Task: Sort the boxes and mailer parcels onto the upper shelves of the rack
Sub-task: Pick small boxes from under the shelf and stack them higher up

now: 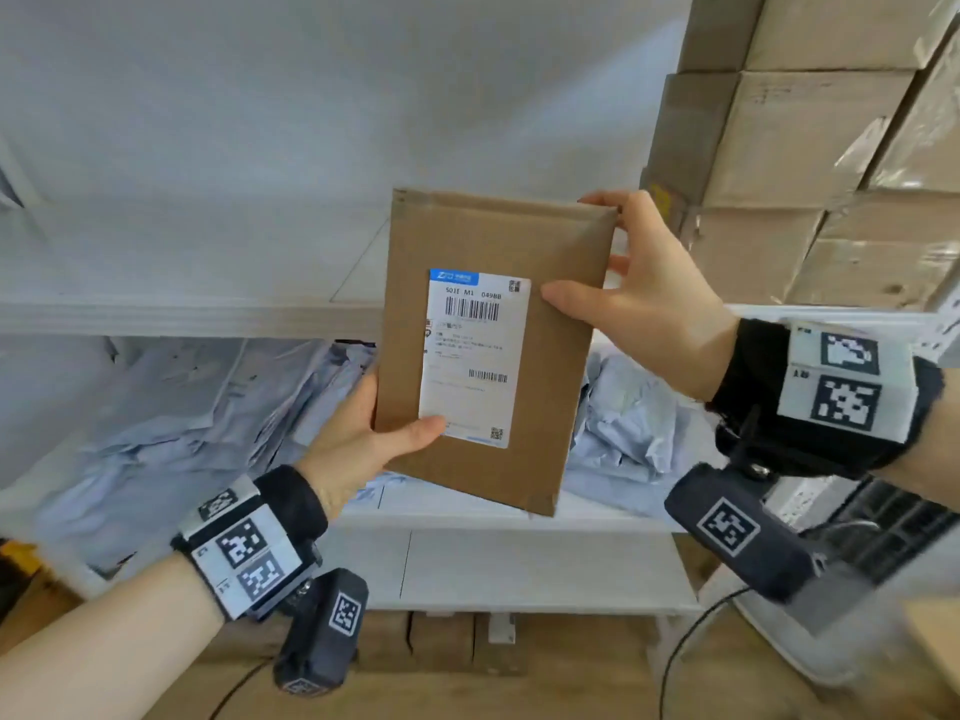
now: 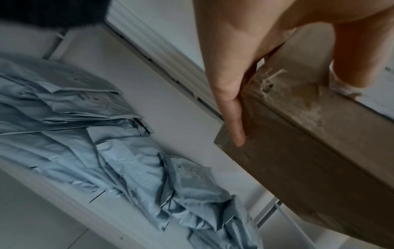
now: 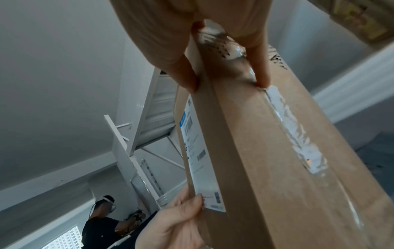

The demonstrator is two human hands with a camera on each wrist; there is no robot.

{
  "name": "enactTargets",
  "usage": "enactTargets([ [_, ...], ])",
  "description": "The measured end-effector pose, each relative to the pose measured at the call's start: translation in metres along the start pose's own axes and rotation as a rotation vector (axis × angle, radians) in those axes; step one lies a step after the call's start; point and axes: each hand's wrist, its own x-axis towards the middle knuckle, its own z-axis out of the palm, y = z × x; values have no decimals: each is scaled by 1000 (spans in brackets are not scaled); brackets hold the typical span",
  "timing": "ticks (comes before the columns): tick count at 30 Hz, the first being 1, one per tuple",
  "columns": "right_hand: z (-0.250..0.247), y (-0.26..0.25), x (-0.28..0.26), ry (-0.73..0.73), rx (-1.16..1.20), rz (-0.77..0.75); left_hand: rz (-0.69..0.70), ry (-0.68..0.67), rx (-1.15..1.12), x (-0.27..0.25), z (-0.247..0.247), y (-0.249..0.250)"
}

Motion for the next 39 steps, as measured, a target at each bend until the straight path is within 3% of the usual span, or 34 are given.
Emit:
enactTargets([
  [10, 60, 80, -111, 44, 17, 260, -193, -182, 128, -36, -10, -103],
  [22, 114, 248, -222, -67, -56, 786, -517, -349, 237, -58, 46, -276],
  [31, 160, 376, -304, -211, -144, 1004, -693, -384, 280, -83, 90, -406],
  [39, 223, 499, -367, -240, -74, 1049, -731, -336, 320, -98, 112, -541],
])
